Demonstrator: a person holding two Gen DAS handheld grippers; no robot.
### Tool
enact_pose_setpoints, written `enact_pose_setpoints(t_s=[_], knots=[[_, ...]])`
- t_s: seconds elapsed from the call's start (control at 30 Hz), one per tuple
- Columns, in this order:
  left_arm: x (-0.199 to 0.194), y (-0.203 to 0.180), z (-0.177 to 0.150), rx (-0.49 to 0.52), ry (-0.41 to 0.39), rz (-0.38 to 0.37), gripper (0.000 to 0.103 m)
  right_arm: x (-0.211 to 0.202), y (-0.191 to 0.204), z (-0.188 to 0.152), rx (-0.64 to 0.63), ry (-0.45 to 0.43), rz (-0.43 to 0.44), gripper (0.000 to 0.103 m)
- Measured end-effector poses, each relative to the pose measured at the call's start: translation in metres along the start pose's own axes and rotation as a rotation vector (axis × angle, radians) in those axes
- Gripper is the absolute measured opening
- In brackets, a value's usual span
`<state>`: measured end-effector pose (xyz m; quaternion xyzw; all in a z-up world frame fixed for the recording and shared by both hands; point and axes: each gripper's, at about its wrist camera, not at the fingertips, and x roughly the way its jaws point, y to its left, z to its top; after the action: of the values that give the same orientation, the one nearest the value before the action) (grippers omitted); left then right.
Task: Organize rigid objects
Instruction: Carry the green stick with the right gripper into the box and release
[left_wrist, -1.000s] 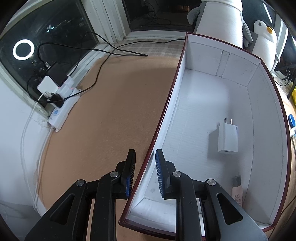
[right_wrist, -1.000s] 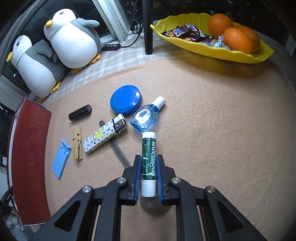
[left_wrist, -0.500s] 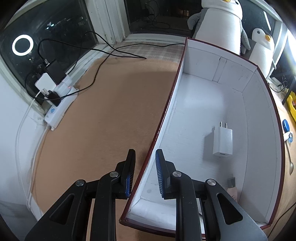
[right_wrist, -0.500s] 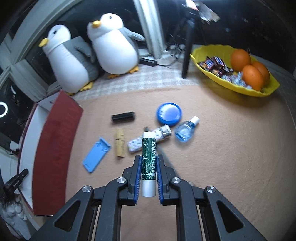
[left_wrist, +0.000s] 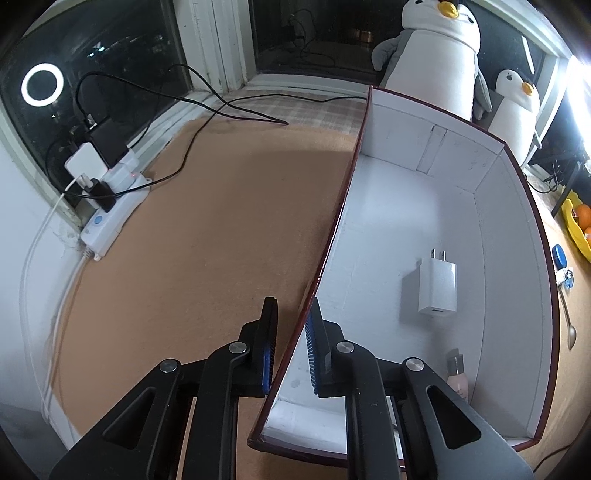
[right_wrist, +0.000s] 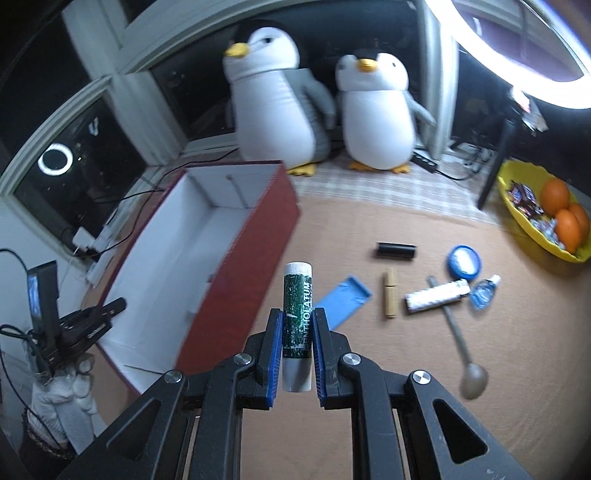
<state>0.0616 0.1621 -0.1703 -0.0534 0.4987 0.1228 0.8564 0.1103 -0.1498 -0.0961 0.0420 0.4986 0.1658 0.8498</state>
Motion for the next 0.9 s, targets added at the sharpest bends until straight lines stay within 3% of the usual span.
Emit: enact_pose_setpoints(t_s=[0.5, 0.9], knots=[[0.001, 0.007, -0.003, -0.010, -0.020, -0.060, 0.011, 0.013, 0.104, -0.011, -0.173, 0.042, 0.083, 0.014], [0.002, 0.011, -0.004, -0.005, -0.017, -0.086, 0.011, 0.042, 0.139, -0.021, -0.208, 0.097, 0.101, 0.014]])
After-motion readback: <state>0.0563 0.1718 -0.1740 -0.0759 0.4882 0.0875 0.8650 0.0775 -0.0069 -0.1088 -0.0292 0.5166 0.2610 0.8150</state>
